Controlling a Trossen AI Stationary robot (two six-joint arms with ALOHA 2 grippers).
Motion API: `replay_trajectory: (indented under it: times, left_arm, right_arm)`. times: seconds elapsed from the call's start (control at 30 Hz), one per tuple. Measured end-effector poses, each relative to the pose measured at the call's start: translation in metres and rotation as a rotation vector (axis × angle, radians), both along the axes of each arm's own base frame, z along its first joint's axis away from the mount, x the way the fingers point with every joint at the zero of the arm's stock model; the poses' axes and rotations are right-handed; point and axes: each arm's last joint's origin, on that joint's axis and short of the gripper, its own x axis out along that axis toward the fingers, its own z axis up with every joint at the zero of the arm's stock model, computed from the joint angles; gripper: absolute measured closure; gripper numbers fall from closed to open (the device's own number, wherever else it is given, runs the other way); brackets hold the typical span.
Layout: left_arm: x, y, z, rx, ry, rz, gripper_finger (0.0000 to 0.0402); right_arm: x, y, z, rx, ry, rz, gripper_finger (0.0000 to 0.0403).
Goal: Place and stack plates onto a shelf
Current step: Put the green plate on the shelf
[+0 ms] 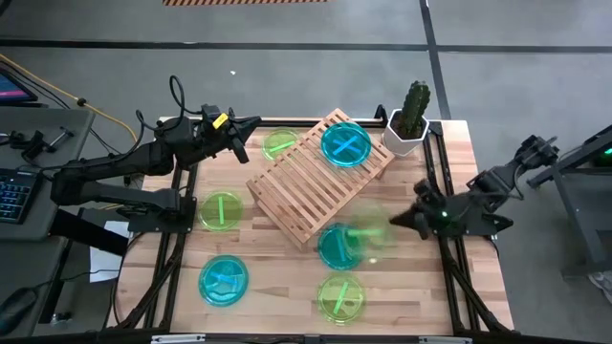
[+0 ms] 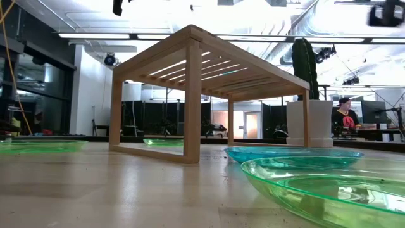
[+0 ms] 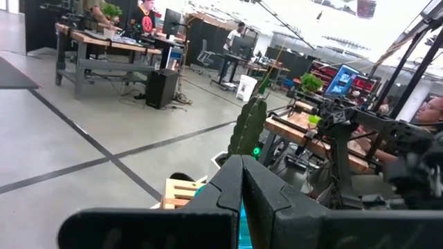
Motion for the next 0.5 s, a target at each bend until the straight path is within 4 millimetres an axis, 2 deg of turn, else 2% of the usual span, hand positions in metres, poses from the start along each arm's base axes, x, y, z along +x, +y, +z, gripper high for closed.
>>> replay_trajectory:
  times: [0.2,0.4,0.5]
  left_arm:
    - [0.000,0.000,0.000,0.000,0.000,0.000,0.0401]
    - [0.000,0.000,0.000,0.000,-0.001,0.000,0.0401]
    - [0.000,0.000,0.000,-0.001,-0.001,0.000,0.0401]
  right_arm:
    - [0.046,-0.015,0.007,-0.029,-0.154,-0.249,0.0403]
    - [0.097,-0.046,-0.009,-0.022,-0.160,-0.477,0.0403]
    - [0.118,-0.064,-0.018,-0.004,-0.175,-0.507,0.0403]
